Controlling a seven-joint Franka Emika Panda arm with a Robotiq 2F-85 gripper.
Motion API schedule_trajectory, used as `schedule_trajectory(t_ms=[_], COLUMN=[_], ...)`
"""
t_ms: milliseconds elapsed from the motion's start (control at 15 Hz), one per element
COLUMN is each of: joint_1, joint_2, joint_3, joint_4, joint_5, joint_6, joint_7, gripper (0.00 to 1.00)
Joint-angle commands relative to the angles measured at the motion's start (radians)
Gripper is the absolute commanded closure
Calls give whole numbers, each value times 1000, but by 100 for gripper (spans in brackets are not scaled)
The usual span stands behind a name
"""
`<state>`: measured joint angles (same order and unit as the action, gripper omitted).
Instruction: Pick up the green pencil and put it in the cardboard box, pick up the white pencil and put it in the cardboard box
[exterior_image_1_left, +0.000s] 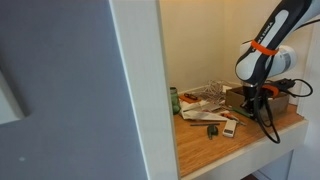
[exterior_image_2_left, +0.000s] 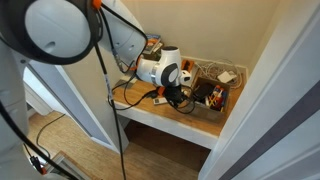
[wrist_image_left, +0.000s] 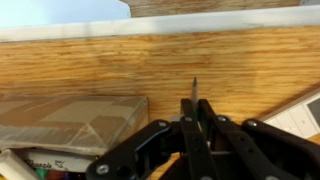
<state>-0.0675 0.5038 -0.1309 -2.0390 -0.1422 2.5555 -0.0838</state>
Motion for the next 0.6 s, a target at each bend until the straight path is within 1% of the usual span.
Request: schedule_trajectory(t_ms=[0, 200, 400, 533], joint_1=[6, 8, 0, -19], joint_2=[-132, -218, -299, -344], joint_3=[-7, -10, -16, -18], joint_4=[-102, -145, -160, -146], joint_5=[-49, -85, -122, -108], joint_6=[-29, -56, -96, -146], joint_7=[-8, -8, -5, -13], gripper=[97, 97, 97, 97])
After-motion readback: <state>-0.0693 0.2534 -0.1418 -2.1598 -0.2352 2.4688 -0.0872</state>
